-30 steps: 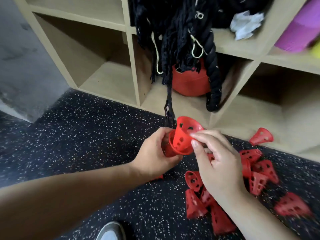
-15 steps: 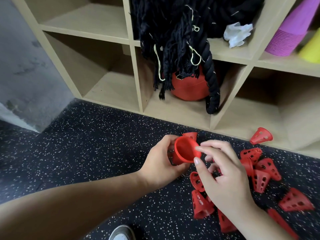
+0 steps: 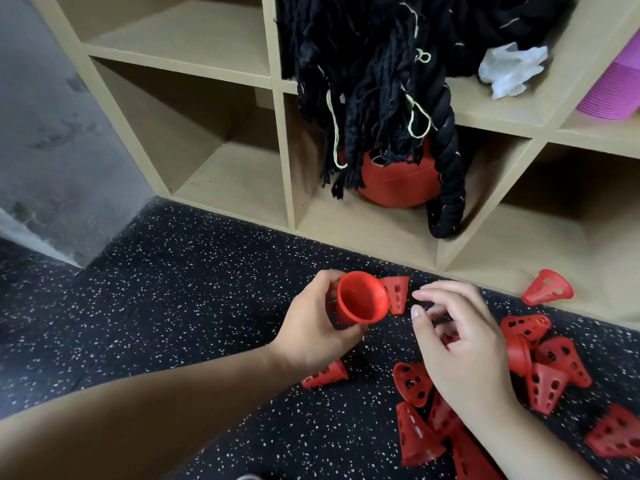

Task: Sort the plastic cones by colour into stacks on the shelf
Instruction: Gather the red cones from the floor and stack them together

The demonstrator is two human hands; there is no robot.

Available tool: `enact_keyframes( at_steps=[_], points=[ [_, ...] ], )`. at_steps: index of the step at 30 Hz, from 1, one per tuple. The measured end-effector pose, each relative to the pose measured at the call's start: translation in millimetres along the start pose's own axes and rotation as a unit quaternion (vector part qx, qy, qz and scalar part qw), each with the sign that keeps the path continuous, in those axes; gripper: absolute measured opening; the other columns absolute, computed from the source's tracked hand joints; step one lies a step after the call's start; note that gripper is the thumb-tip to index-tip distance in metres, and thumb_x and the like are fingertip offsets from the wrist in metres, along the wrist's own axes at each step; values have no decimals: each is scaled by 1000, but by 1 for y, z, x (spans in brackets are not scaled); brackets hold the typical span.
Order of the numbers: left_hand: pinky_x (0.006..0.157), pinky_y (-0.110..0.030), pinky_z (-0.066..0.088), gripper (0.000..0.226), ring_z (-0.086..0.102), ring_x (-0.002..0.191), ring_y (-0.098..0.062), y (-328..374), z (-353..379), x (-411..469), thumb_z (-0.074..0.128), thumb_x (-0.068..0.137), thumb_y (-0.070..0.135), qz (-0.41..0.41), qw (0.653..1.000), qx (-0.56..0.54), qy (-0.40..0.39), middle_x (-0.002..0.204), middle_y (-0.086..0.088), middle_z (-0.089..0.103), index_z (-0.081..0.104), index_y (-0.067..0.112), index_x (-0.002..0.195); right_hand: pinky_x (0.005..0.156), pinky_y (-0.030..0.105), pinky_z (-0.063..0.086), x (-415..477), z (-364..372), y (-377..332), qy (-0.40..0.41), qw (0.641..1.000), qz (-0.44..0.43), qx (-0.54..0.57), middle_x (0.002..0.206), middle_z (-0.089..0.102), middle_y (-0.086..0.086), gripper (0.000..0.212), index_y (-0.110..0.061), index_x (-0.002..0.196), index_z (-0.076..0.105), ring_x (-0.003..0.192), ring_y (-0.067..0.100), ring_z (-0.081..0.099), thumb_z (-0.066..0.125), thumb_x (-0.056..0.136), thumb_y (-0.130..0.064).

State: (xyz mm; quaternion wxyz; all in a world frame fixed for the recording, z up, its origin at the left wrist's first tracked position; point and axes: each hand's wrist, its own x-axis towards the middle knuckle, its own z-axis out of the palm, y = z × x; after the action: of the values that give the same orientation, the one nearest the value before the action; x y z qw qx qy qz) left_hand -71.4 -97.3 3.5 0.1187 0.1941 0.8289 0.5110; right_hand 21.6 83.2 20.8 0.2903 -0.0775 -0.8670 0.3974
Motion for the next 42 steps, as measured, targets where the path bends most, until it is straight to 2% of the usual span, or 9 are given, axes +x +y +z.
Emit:
enact_keyframes(
  at_steps=[5, 7, 11, 16, 20, 23, 28, 36, 42],
  points=[
    [85, -5, 44, 57, 59, 98, 10, -11, -3, 14, 86, 74, 18, -33, 999, 8, 2, 103, 16, 66, 51, 35, 116, 68, 7, 39, 16, 12, 48, -36, 988, 99, -108, 107, 58, -9, 22, -20, 104, 69, 81, 0, 56, 71, 84, -10],
    [83, -3, 43, 58, 59, 97, 12, -18, -3, 21, 86, 74, 17, -46, 999, 12, 3, 103, 16, 66, 51, 34, 116, 71, 14, 38, 25, 17, 71, -83, 973, 138, -165, 112, 57, -9, 28, -20, 113, 67, 80, 2, 55, 70, 86, -16],
    [83, -7, 43, 59, 60, 98, 5, -34, -2, 33, 86, 73, 22, -56, 997, 48, 4, 105, 16, 65, 51, 28, 120, 87, 33, 50, 49, 30, 102, -169, 945, 170, -224, 132, 52, -6, 42, -22, 133, 58, 107, 21, 60, 63, 91, -21],
    [84, -14, 48, 59, 61, 96, 2, -48, 3, 45, 87, 71, 22, -61, 996, 70, 7, 104, 15, 65, 52, 31, 117, 102, 35, 46, 73, 50, 121, -253, 921, 193, -226, 148, 37, -5, 55, -26, 147, 44, 123, 22, 54, 61, 95, -22],
    [89, -24, 53, 61, 63, 97, 0, -57, 6, 50, 89, 69, 22, -67, 995, 72, 2, 104, 15, 66, 54, 30, 117, 101, 35, 46, 76, 59, 134, -279, 907, 213, -233, 146, 36, -3, 53, -30, 146, 45, 123, 23, 53, 61, 96, -24],
    [88, -25, 54, 59, 64, 95, 1, -58, 9, 52, 89, 69, 21, -73, 995, 63, 0, 103, 15, 67, 55, 29, 118, 88, 32, 49, 71, 58, 141, -266, 910, 218, -234, 136, 44, -3, 34, -28, 127, 60, 105, 21, 57, 63, 94, -22],
    [84, -16, 51, 58, 63, 95, 4, -56, 11, 50, 87, 71, 19, -79, 995, 52, -11, 103, 15, 67, 55, 29, 119, 72, 31, 46, 52, 51, 139, -230, 932, 178, -216, 110, 55, -6, 3, -19, 88, 64, 81, 18, 57, 66, 91, -20],
    [78, -6, 43, 57, 60, 95, 6, -45, 13, 34, 88, 71, 23, -82, 995, 58, -15, 101, 17, 66, 54, 31, 115, 69, 7, 39, 28, 14, 54, -17, 998, 28, -56, 91, 64, -6, 5, -14, 91, 65, 72, 10, 56, 68, 90, -10],
    [79, -10, 51, 58, 65, 88, 5, -27, 21, 18, 91, 68, 24, -52, 998, 39, -21, 98, 13, 69, 56, 27, 114, 70, 23, 53, 15, 12, 10, -136, 989, -49, 5, 109, 61, -9, 13, -15, 101, 69, 96, 10, 61, 71, 88, -15]
  ],
)
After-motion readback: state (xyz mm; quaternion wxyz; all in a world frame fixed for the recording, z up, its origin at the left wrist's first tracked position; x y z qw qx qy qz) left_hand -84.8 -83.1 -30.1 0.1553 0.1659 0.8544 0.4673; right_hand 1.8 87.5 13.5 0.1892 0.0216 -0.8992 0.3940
